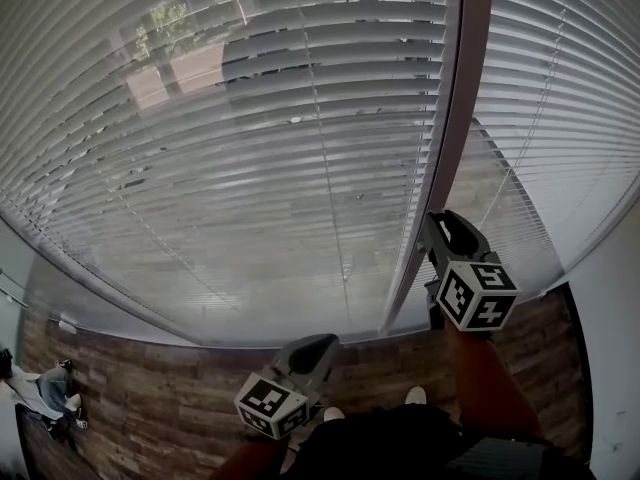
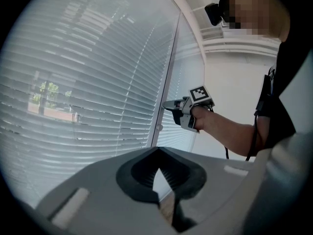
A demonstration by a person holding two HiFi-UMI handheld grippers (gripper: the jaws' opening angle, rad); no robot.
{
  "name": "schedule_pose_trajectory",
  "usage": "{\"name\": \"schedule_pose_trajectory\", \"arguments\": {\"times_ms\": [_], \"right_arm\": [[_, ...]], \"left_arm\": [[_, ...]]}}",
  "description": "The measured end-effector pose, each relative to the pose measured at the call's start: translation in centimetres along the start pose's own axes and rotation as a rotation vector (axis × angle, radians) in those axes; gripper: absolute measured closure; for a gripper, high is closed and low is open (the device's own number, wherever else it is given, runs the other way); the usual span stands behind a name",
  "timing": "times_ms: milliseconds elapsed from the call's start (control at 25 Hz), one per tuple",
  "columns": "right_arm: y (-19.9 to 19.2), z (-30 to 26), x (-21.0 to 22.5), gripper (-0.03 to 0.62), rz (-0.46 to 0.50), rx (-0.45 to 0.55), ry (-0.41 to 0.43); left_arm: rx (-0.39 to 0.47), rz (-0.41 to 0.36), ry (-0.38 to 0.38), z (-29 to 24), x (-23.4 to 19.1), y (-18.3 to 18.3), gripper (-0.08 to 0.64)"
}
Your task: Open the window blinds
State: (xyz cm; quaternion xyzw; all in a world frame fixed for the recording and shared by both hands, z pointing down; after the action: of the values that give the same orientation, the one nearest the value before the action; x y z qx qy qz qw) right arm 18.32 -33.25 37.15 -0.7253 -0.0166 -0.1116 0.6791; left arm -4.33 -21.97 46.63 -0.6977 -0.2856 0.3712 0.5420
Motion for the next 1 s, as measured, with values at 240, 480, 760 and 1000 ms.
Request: {"name": "schedule_pose_trajectory", "arguments": {"times_ms": [240,480,760,1000], "right_arm": [[0.0,0.1,-0.6,0.445,0.342,-0.029,-0.054],[0.0,0.1,-1.4,0.445,0.67,-0.071,-0.122],[-0.1,0.1,-1.4,0.442,0.669,-0.066,-0.125],[0.8,0.9,-1.0,0.371,0.355,0.013,-0.038]], "left_arm": [[0.001,0.0,-0.003,0.1,0.2,-0.1,0.558],[-0.007,0.001,-0.004,0.0,0.3,-0.1,0.559],[-0.007,-0.007,-0.008,0.0,0.2,-0.4,0.558],[0.006,0.012,-0.003,-0.1,0.0,-0.4,0.558]]}}
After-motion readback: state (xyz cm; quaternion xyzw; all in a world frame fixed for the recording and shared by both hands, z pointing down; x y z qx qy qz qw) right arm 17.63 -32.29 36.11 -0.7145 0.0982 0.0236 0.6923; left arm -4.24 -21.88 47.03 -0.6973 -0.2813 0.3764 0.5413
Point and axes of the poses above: the fingertips, and each gripper's own axes: z backward along the fingers, x to its right, y out of its top, the point moved 3 cm from there along z, backward along the fingers, and after that the axes turned 2 degrees about x, right-handed, at the moved point
